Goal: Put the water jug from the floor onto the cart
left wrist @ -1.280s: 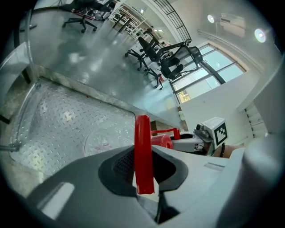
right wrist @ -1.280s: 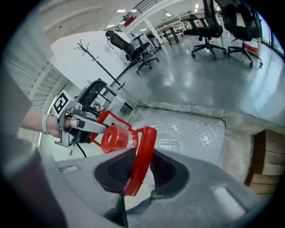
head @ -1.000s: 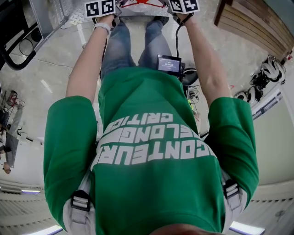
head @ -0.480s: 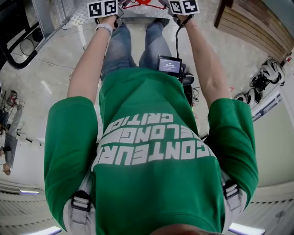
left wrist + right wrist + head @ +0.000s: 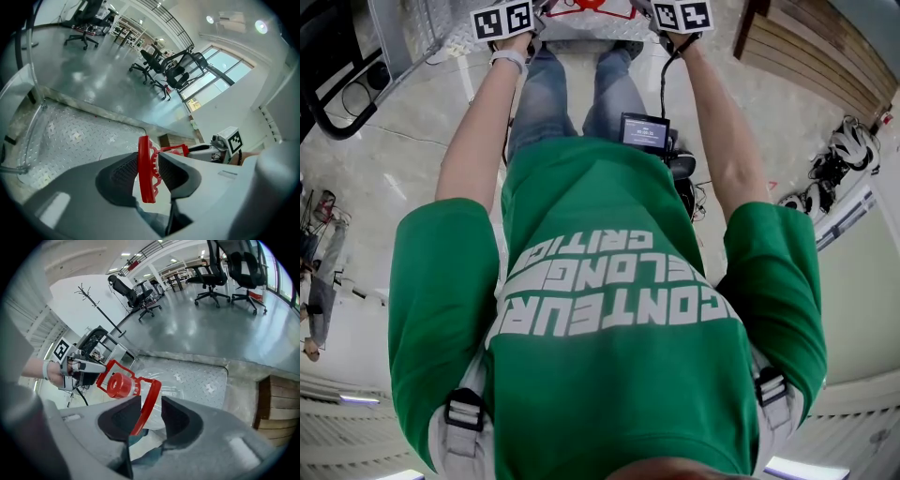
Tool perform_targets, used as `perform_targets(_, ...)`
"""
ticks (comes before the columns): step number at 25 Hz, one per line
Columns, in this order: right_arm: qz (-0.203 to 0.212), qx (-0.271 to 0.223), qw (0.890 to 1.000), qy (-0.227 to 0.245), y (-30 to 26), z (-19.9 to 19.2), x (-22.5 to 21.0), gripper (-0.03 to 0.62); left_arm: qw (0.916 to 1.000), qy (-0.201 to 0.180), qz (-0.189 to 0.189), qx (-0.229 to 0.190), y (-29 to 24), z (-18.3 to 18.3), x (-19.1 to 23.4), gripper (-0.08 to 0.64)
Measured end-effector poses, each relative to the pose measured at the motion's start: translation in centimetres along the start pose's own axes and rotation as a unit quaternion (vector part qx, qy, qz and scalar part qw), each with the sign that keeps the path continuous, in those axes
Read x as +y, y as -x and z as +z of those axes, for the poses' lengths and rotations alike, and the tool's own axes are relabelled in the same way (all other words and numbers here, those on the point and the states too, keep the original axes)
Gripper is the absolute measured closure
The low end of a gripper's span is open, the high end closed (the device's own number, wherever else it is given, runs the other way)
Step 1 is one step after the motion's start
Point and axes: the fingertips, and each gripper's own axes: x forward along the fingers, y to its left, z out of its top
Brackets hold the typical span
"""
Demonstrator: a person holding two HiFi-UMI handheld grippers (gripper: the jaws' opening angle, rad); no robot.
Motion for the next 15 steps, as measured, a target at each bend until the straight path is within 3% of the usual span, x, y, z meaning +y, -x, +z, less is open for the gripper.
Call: perform_targets(15,-0.023,-0.063,0.998,0.016,4.9,1.6,1.1,0.474,0.9955,-0.056,-0.013,-0.075,4.0,3.7,-4.1,0.477)
